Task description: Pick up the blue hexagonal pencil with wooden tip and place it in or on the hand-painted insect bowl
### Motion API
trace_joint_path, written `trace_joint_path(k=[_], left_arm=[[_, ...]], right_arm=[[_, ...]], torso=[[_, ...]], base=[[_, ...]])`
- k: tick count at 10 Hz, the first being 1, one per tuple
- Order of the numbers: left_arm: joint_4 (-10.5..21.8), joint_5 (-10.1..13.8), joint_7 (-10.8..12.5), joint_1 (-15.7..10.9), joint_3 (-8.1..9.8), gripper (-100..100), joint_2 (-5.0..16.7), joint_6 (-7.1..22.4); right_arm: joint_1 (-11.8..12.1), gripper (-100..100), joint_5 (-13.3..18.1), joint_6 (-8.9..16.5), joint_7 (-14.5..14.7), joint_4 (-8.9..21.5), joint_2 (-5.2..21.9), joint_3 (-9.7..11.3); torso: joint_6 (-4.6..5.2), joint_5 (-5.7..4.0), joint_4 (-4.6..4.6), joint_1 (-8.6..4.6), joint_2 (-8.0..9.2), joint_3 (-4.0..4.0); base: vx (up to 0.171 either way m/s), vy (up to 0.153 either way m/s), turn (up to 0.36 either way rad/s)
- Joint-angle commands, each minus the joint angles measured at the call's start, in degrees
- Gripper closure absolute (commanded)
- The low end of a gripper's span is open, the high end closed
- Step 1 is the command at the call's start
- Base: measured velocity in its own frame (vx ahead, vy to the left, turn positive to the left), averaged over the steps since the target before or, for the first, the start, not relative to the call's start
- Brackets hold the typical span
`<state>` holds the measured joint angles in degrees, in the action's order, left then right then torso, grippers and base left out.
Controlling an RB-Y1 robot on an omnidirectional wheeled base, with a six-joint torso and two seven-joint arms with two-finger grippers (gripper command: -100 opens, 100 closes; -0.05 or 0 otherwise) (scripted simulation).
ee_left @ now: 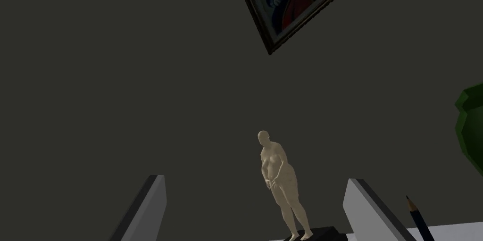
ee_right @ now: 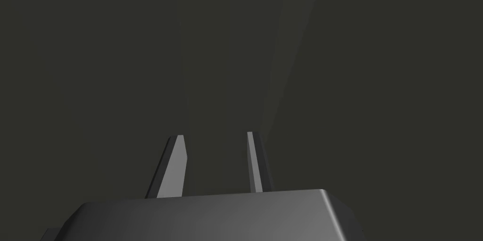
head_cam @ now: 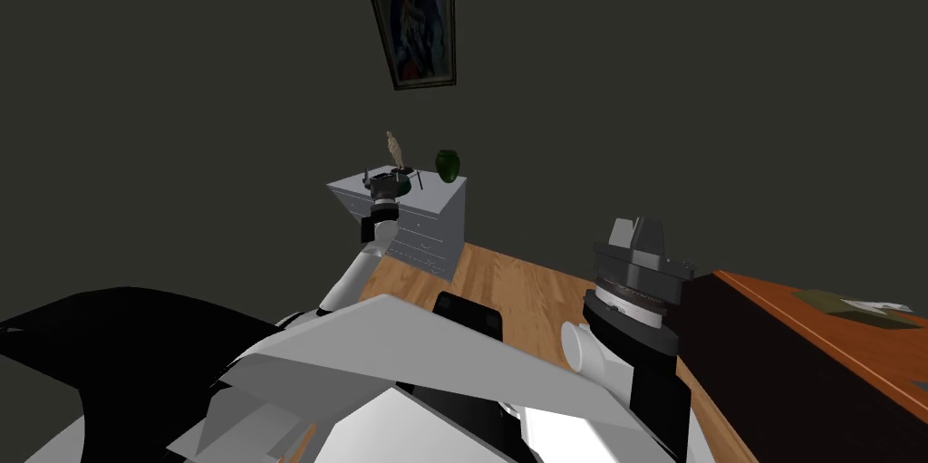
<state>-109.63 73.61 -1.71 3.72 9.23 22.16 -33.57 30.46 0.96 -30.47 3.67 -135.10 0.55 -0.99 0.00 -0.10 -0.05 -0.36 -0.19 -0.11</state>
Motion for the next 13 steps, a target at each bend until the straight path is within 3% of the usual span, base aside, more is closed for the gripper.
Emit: trace_joint_path(k=[1, 2, 4, 9, 11, 12, 13], left_arm=[[0.31, 1.64, -0.17, -0.35, 0.19, -100, 0.2, -0.06], [2.49, 3.95, -0.68, -2.25, 0.89, -100, 1.44, -1.24], [2.49, 5.8, -0.68, -2.25, 0.89, -100, 1.44, -1.24], [9.35, 15.44, -2.17, -7.79, 2.84, -100, 5.07, -5.29], [9.78, 17.48, -2.17, -7.79, 2.84, -100, 5.07, -5.29], [12.41, 19.54, -2.65, -9.54, 3.43, -100, 6.25, -6.78], [12.41, 21.06, -2.65, -9.54, 3.43, -100, 6.25, -6.78]], right_arm=[[0.0, 0, 0.0, 0.0, 0.0, 0.0, 0.0, 0.0], [0.0, 0, 0.0, 0.0, 0.0, 0.0, 0.0, 0.0], [0.0, 0, 0.0, 0.0, 0.0, 0.0, 0.0, 0.0], [0.0, 0, 0.0, 0.0, 0.0, 0.0, 0.0, 0.0], [0.0, 0, 0.0, 0.0, 0.0, 0.0, 0.0, 0.0], [0.0, 0, 0.0, 0.0, 0.0, 0.0, 0.01, 0.0], [0.0, 0, 0.0, 0.0, 0.0, 0.0, 0.0, 0.0]], torso=[[0.0, 0.0, 0.0, 0.0, 0.0, 0.0], [0.0, 0.03, 0.01, 0.16, 0.06, 0.03], [0.0, -0.01, -0.01, 0.0, -0.04, -0.02], [0.0, -0.02, -0.03, -0.07, -0.11, -0.07], [0.01, -0.01, -0.04, -0.01, -0.16, -0.09], [0.01, 0.03, -0.02, 0.17, -0.06, -0.04], [-0.01, 0.03, -0.02, 0.1, -0.09, -0.05]], base=[[0.013, -0.055, 0.006], [0.029, -0.116, 0.047], [0.042, -0.084, 0.021], [0.062, -0.127, 0.044], [0.055, -0.086, 0.014], [0.052, -0.092, 0.04], [0.06, -0.098, 0.038]])
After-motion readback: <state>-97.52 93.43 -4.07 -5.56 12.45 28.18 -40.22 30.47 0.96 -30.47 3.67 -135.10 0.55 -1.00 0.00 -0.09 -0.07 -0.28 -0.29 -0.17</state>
